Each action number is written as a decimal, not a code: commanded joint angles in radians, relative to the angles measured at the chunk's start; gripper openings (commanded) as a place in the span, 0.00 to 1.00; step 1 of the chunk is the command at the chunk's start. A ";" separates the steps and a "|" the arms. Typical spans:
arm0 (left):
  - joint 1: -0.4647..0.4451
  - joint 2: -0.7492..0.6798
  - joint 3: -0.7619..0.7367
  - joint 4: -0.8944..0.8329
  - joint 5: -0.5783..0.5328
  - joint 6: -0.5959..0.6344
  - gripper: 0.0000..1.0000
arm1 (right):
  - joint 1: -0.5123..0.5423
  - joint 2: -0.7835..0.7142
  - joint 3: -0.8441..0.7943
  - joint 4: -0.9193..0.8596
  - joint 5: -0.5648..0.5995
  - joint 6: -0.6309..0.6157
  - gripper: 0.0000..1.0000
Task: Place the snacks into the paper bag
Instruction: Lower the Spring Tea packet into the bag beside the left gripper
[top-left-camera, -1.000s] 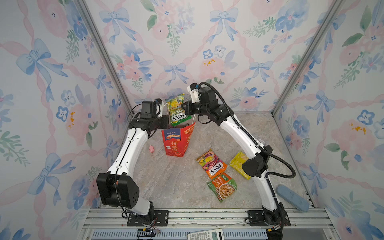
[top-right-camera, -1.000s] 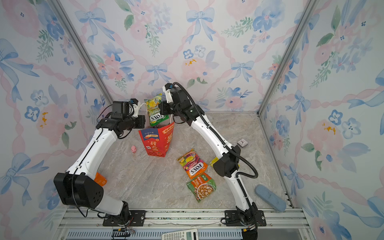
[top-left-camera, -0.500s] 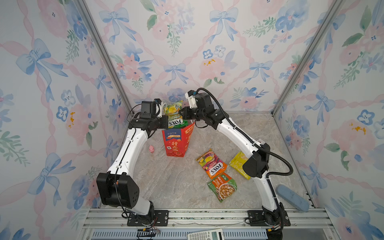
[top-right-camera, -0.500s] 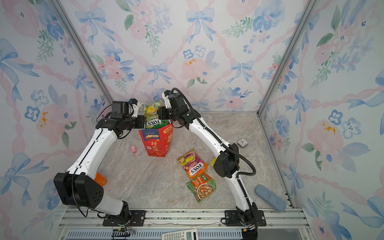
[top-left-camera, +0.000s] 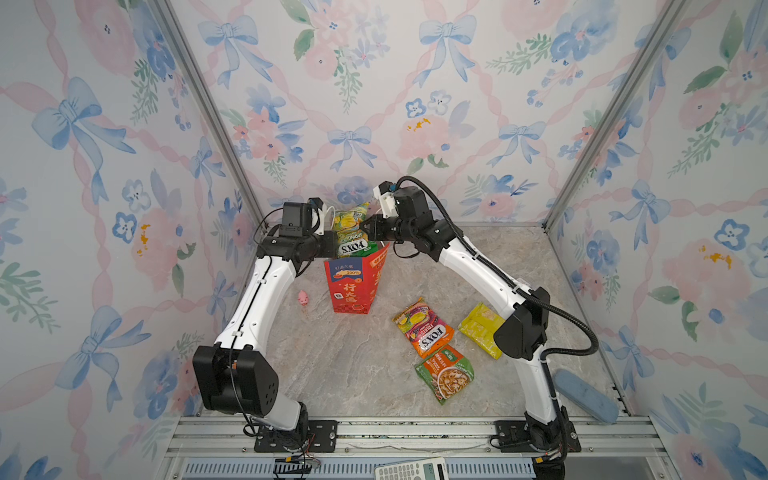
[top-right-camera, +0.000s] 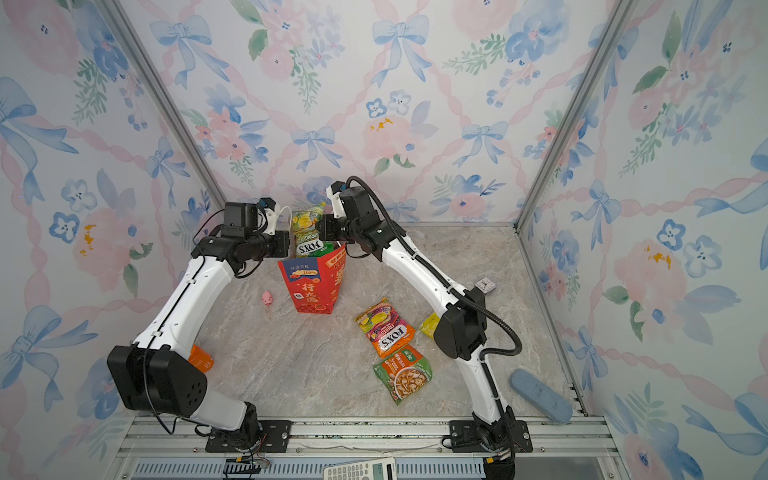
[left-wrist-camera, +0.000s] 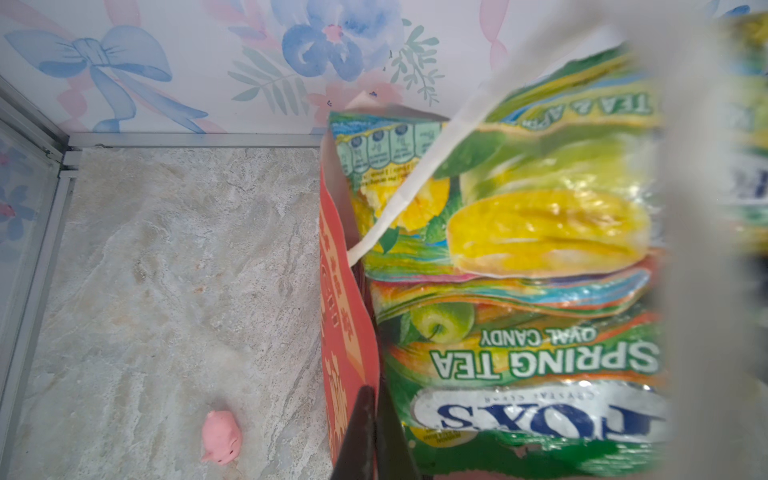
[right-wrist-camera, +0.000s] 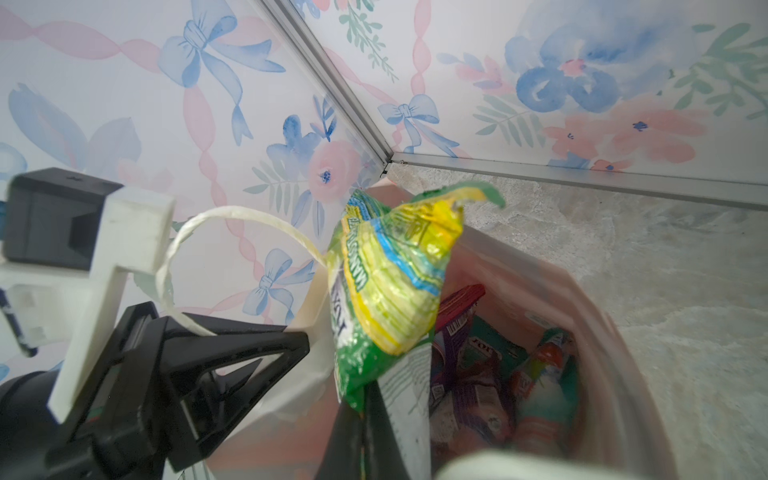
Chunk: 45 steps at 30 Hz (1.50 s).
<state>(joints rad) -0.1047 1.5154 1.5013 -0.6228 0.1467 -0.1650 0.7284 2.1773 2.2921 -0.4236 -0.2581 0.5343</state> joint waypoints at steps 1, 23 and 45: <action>0.000 -0.012 -0.012 0.010 0.014 0.020 0.00 | 0.005 -0.080 -0.010 0.057 -0.021 -0.015 0.00; 0.000 -0.020 -0.011 0.011 0.017 0.021 0.00 | 0.011 -0.078 -0.085 0.062 -0.084 0.011 0.00; 0.000 -0.021 -0.010 0.010 0.014 0.021 0.00 | -0.007 0.031 0.027 0.009 -0.133 0.017 0.00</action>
<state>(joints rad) -0.1047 1.5150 1.5013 -0.6231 0.1463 -0.1646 0.7265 2.2253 2.3051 -0.4385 -0.3599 0.5541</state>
